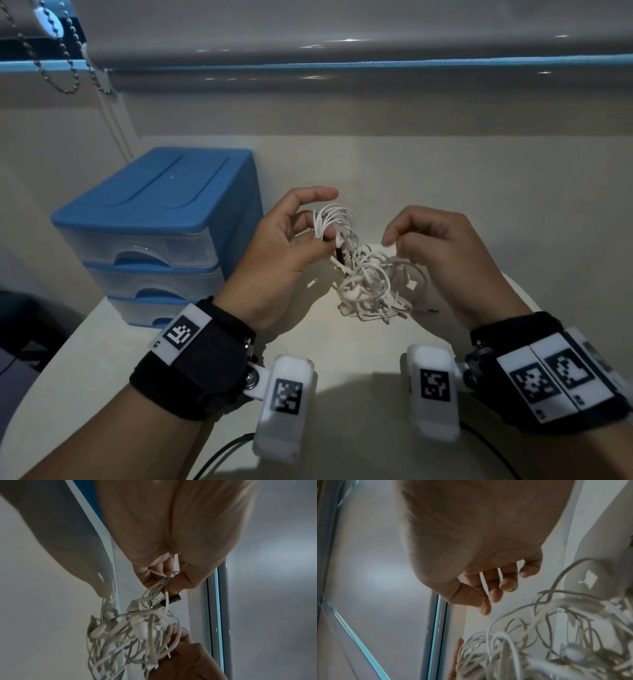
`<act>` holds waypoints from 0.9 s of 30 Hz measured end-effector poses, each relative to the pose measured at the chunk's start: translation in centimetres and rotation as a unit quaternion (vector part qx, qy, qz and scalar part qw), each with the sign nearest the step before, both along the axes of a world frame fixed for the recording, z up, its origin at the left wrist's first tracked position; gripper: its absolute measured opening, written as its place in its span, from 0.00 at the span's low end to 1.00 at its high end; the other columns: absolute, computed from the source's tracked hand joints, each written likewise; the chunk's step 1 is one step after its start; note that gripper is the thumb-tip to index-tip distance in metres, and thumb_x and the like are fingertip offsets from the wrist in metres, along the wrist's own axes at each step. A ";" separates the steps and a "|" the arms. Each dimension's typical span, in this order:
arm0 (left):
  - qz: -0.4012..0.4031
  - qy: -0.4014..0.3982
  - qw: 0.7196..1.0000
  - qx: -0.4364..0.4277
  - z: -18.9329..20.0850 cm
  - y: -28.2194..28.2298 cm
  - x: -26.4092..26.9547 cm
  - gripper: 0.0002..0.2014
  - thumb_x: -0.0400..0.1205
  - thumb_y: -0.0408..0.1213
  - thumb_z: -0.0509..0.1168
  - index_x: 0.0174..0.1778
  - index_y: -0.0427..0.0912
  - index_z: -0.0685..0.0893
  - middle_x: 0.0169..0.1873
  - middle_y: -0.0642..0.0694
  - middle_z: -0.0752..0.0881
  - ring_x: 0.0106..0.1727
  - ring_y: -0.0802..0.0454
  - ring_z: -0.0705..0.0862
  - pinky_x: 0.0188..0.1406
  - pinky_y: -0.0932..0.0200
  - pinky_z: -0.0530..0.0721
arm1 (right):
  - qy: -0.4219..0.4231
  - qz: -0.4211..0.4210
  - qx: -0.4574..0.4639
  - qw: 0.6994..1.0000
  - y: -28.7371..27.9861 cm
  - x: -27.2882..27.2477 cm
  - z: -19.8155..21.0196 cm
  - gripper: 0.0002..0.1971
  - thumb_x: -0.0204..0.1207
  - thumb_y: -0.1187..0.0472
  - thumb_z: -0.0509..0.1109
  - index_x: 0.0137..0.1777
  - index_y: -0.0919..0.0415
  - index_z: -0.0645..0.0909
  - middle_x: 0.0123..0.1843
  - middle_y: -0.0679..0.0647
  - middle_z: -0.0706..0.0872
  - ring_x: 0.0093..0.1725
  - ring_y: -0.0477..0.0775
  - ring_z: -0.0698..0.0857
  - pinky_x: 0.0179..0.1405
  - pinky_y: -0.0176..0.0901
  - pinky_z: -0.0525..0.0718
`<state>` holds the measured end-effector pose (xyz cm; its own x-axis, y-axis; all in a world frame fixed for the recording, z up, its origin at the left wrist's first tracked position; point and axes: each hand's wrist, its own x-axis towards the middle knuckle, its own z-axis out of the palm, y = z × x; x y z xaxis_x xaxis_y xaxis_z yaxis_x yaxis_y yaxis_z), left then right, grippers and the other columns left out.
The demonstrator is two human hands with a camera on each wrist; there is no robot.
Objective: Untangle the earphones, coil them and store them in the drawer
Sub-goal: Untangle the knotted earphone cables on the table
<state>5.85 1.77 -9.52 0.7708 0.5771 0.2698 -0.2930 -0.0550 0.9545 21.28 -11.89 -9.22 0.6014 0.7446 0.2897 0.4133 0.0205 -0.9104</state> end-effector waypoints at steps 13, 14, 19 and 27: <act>-0.032 -0.040 0.995 -0.084 0.4 0.2 0.0 0.33 0.77 0.08 0.48 0.71 0.39 0.80 0.35 0.45 0.77 0.36 0.53 0.77 0.35 0.62 0.82 | 0.090 -0.019 -0.148 0.985 0.0 0.8 -1.0 0.12 0.64 0.68 0.67 0.41 0.57 0.91 0.42 0.57 0.94 0.37 0.56 0.82 0.38 0.45 0.76; -0.027 -0.042 0.995 -0.088 0.4 0.2 0.0 0.33 0.77 0.08 0.48 0.71 0.39 0.81 0.35 0.46 0.76 0.36 0.53 0.76 0.35 0.62 0.82 | 0.098 -0.013 -0.152 0.983 0.0 0.8 -1.0 0.12 0.65 0.70 0.67 0.41 0.58 0.90 0.43 0.60 0.93 0.37 0.58 0.80 0.35 0.44 0.73; -0.007 -0.047 0.994 -0.094 0.5 0.1 0.1 0.33 0.77 0.08 0.47 0.68 0.39 0.82 0.34 0.46 0.75 0.34 0.53 0.76 0.37 0.60 0.80 | 0.153 0.045 -0.131 0.978 0.0 0.1 -1.0 0.17 0.68 0.81 0.56 0.42 0.74 0.88 0.36 0.67 0.88 0.35 0.63 0.74 0.34 0.50 0.63; -0.007 -0.075 0.988 -0.132 0.7 0.0 0.1 0.32 0.78 0.08 0.45 0.70 0.38 0.79 0.34 0.46 0.75 0.31 0.54 0.80 0.41 0.58 0.83 | 0.233 0.064 -0.098 0.965 -0.2 -0.3 -0.2 0.23 0.86 0.56 0.59 0.49 0.78 0.86 0.33 0.72 0.83 0.23 0.58 0.76 0.20 0.37 0.70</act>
<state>5.91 1.75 -8.77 0.7421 0.6317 0.2244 -0.4319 0.1947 0.8806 20.96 -12.09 -9.42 0.5313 0.8349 -0.1435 -0.0364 -0.1468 -0.9885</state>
